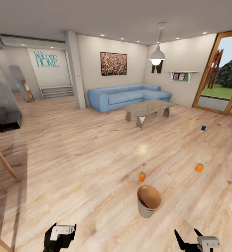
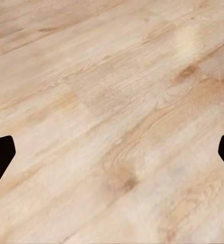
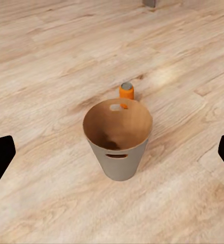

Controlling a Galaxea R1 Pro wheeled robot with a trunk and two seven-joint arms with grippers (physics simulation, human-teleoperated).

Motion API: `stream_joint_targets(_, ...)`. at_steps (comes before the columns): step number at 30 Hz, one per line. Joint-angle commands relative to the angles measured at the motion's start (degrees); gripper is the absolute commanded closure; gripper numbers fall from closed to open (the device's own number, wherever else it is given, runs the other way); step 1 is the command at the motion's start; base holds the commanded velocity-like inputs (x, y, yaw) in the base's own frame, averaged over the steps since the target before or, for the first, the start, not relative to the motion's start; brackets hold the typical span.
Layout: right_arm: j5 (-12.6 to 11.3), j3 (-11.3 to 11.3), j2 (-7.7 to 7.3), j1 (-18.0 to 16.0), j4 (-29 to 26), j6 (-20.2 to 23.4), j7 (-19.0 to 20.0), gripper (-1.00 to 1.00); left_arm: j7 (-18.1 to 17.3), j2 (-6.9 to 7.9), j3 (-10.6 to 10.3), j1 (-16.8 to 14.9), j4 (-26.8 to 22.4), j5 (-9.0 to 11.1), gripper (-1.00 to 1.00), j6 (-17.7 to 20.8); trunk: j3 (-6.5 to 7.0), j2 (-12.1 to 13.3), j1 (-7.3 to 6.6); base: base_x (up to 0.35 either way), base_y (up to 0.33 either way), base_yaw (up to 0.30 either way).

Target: Put the three can of soda from the living room inside the tash can in the kitchen.

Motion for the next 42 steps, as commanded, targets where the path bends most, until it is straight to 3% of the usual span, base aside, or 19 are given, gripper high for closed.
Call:
stream_joint_targets(1,0.0,0.0,0.00,0.0,0.0,0.0,0.0,-1.00,0.0,0.00,0.0,0.0,0.0,0.0,-1.00,0.0,0.00,0.0,0.00,0.324,0.000,0.000)
stream_joint_targets(42,0.2,0.0,-0.09,0.0,0.8,0.0,0.0,-1.00,-0.1,0.00,-0.1,0.0,0.1,0.0,-1.00,-0.1,0.00,0.0,0.00,0.296,0.000,0.000)
